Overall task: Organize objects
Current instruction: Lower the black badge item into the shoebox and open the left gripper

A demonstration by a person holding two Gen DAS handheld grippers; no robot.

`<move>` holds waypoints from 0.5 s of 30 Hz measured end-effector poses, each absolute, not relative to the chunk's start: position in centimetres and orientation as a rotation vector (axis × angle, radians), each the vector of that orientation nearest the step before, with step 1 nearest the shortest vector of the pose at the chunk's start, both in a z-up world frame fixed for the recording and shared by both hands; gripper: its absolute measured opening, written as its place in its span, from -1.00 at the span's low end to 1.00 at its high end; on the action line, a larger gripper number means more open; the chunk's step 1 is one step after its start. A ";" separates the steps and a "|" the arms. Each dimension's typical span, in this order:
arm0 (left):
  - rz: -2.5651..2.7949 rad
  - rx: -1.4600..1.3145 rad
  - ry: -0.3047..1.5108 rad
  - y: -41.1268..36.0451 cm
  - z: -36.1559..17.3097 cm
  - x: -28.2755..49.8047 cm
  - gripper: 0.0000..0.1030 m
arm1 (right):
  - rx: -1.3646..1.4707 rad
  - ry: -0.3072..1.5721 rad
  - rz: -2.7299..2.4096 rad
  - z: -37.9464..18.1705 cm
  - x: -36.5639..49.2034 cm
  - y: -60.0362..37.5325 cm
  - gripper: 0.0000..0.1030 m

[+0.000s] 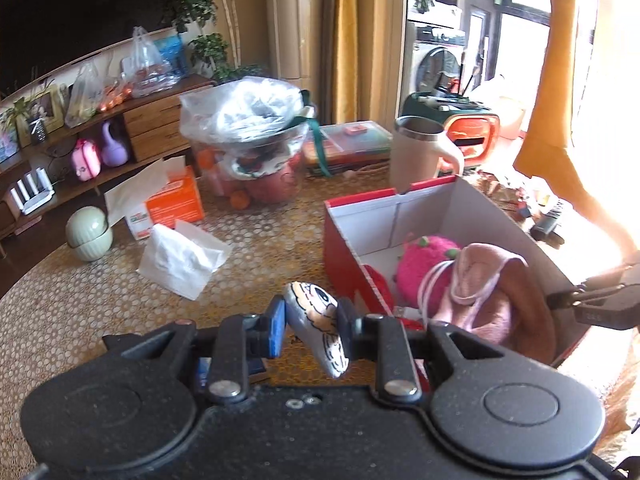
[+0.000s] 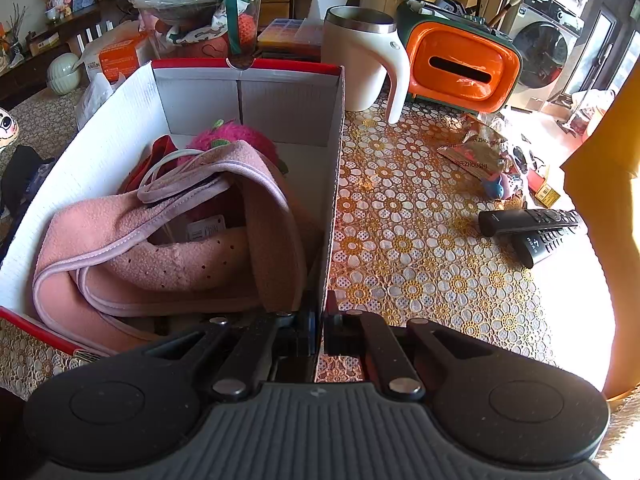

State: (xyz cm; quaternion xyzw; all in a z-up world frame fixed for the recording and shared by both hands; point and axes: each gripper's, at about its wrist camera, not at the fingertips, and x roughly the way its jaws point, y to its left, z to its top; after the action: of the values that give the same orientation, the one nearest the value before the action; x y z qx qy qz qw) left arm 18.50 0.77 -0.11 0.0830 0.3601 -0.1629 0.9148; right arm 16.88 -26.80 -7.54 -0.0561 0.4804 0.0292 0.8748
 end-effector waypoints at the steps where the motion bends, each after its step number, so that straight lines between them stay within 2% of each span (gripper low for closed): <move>1: -0.360 0.178 0.740 -0.1 -0.1 18.1 -0.50 | -0.115 1.002 0.062 -7.5 16.9 -26.8 -0.95; 15: -0.553 0.220 0.772 -9.4 -1.6 16.0 -0.50 | -0.110 0.994 0.071 -7.6 16.8 -26.9 -0.95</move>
State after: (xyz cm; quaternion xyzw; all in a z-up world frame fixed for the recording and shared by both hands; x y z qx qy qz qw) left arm 16.01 -9.38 -1.58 0.1056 0.3708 -0.2658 0.8836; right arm 16.81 -26.87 -7.58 -0.0525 0.4764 0.0339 0.8770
